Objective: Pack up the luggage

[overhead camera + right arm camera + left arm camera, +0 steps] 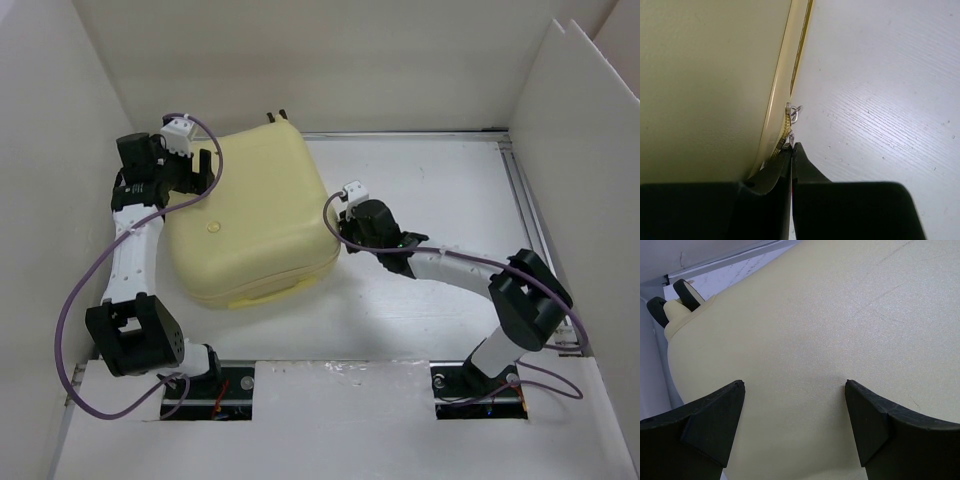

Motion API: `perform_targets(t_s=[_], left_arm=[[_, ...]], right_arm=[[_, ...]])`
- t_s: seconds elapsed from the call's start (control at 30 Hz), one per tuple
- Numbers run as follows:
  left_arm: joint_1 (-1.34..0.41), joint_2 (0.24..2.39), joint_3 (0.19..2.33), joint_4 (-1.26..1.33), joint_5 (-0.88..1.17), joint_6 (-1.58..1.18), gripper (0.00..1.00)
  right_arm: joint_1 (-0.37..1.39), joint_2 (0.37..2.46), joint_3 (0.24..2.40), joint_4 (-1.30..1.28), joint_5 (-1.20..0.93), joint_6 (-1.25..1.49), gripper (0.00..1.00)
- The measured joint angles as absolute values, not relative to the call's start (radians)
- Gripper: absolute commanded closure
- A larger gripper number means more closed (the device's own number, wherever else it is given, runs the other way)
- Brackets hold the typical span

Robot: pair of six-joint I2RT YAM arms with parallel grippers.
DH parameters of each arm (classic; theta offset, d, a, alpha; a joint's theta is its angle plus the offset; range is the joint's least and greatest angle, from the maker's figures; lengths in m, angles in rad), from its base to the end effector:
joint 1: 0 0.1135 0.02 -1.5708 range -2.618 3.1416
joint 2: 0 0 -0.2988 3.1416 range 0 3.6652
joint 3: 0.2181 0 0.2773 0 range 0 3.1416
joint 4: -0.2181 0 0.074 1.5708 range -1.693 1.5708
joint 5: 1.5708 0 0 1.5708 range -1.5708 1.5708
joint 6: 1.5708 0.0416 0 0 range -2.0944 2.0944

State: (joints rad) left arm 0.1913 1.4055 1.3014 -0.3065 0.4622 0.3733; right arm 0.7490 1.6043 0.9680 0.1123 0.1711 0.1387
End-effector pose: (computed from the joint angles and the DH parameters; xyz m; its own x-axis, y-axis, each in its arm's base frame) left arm 0.3455 0.0480 0.3954 -0.2806 0.2782 -0.9186 0.3582 0.9183 0.1686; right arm 0.2853 0.2556 0.2420 -0.4408 -0.2238 -0.8693 -0.5069 0.8613 0.0353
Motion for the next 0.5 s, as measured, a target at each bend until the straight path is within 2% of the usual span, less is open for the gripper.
perform_targets(t_s=[0.27,0.37,0.4,0.5], left_arm=[[0.209,1.406,1.311,-0.311,0.445,0.348,0.23],[0.319,1.425,1.346,-0.339,0.444,0.285,0.36],[0.377,1.436,1.359,-0.346,0.445,0.258,0.43],[0.513,1.468,1.375,-0.374,0.369,0.217,0.49]], right_arm=[[0.735,1.611,0.963,0.142,0.124,0.108,1.00],[0.721,1.611,0.950,0.169,0.078,0.104,1.00],[0.719,1.612,0.950,0.173,0.062,0.102,1.00],[0.713,1.619,0.950,0.184,0.041,0.102,1.00]])
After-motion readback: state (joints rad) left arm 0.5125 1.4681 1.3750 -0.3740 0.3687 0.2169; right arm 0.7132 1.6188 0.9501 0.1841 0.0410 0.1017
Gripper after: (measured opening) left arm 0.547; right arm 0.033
